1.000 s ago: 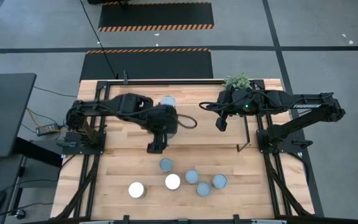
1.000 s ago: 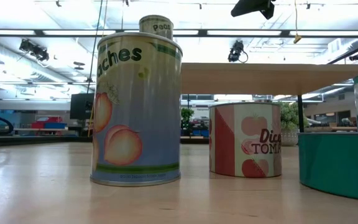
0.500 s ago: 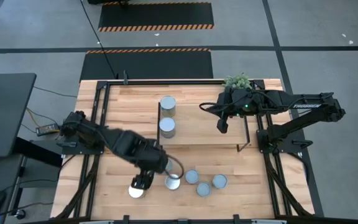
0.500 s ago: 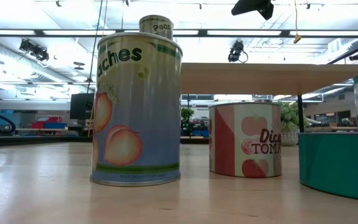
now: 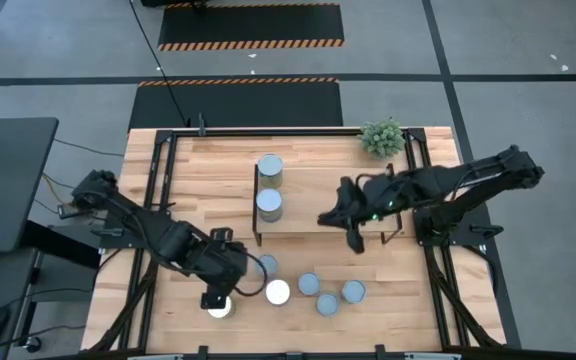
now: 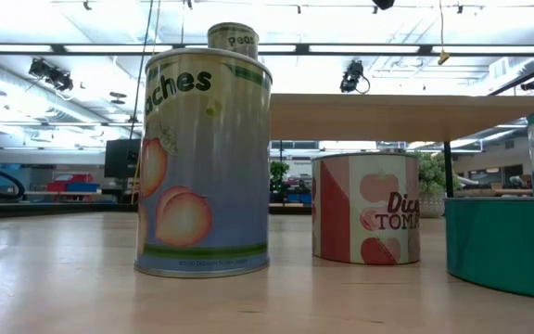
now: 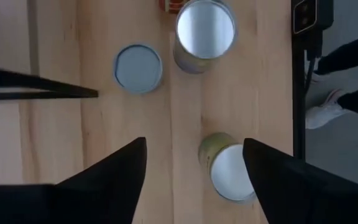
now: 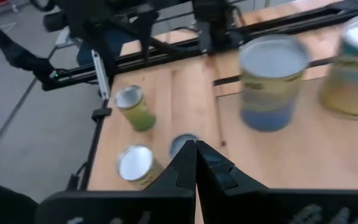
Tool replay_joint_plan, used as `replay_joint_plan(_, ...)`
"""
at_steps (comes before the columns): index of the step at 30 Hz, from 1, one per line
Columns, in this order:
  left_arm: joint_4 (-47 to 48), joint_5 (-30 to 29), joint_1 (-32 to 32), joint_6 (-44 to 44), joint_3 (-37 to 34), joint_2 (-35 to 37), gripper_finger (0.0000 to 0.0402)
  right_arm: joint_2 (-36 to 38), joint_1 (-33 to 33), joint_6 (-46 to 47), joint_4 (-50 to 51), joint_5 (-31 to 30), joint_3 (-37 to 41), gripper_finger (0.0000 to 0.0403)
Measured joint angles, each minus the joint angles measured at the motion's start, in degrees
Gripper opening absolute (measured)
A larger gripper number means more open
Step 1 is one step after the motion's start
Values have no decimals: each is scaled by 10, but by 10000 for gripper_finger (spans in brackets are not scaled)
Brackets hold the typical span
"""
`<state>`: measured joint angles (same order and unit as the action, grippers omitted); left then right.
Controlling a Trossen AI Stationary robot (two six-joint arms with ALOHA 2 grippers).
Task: Pick and place cans onto a shelf
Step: Put the canned peaches on the shelf
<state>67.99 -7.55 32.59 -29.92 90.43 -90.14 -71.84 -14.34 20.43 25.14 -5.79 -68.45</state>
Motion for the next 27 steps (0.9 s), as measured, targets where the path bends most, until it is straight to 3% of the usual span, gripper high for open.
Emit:
replay_joint_plan(10,-92,-46,44,-28,-119,84,231,-89,-72,122,-84,-25,-12,5)
replay_joint_plan(14,-125,-60,59,-36,-165,120,216,-137,-97,130,-67,-68,-82,5)
replay_joint_plan(19,-189,-74,64,-41,-239,177,195,-217,-109,130,24,-94,-202,5)
replay_joint_plan(23,-245,-75,63,-41,-297,221,181,-276,-114,135,74,-98,-280,5)
replay_joint_plan(27,-266,-79,58,-48,-332,243,172,-325,-114,162,83,-87,-310,5)
